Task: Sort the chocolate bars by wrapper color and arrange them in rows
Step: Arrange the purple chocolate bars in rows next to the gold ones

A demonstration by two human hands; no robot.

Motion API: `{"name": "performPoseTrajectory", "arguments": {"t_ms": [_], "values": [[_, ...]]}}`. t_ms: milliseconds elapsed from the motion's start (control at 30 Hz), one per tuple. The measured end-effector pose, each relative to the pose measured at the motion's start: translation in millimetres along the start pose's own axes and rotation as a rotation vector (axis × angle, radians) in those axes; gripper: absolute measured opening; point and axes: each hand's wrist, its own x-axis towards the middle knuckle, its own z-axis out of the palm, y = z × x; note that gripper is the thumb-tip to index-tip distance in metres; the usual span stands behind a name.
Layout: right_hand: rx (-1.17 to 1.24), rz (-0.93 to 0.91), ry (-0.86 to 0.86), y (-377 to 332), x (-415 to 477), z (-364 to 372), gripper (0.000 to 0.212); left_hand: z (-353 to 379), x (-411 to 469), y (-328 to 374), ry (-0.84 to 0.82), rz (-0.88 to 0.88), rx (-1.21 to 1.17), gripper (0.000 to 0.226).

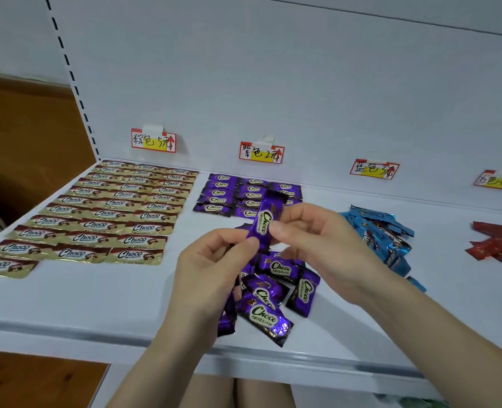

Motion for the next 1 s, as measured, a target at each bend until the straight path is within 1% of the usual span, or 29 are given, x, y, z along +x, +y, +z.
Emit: {"name": "performPoseTrajectory", "arguments": {"t_ms": [67,133,167,200,233,333,400,467,500,567,700,767,833,1000], "values": [[0.002,-0.016,0.006,-1.2,3.5,-4.7,0.006,0.8,2.6,0.5,-0.017,0.020,0.045,0.010],[-0.117,-0.058,-0.053,-6.8,4.7,-10.6,0.011,0.0,7.8,3.9,-0.002,0.071,0.089,0.021],[-0.186,-0.085,-0.095,-8.3,5.1,-13.4,0.012,-0.2,11.0,5.3,0.007,0.083,0.095,0.017],[-0.248,-0.120,-0.121,-8.6,4.5,-15.0,0.013,0.4,14.1,6.3,0.012,0.083,0.099,0.009],[-0.321,-0.177,-0.115,-6.9,4.0,-16.4,0.014,1.4,16.5,6.2,0.014,0.075,0.103,0.005],[-0.631,-0.433,0.056,1.2,1.4,-20.2,0.011,7.4,21.2,1.9,0.013,0.043,0.098,0.010],[-0.763,-0.593,0.067,7.7,-0.5,-22.7,0.023,11.7,22.9,-2.0,0.011,0.021,0.096,0.012],[-0.816,-0.650,0.058,14.4,-0.8,-26.0,0.024,15.5,24.1,-7.4,-0.002,-0.014,0.099,0.015],[-0.810,-0.631,0.059,16.2,1.3,-28.9,0.021,16.2,24.8,-10.2,-0.004,-0.035,0.101,0.016],[-0.755,-0.525,0.059,18.1,10.0,-39.5,0.010,14.8,27.2,-12.9,0.020,-0.096,0.084,0.021],[-0.761,-0.232,0.112,27.2,43.0,-70.9,0.013,4.0,34.9,-8.4,0.077,-0.345,-0.141,0.033],[-0.821,-0.147,0.121,35.6,60.0,-78.8,0.013,0.7,37.5,-5.2,0.074,-0.438,-0.238,0.033],[-0.862,-0.107,0.107,43.5,72.9,-78.8,0.014,-0.3,39.6,-3.0,0.085,-0.489,-0.297,0.032],[-0.926,-0.138,0.039,53.8,88.7,-68.5,0.021,-2.2,41.2,0.1,0.124,-0.534,-0.341,0.036]]}}
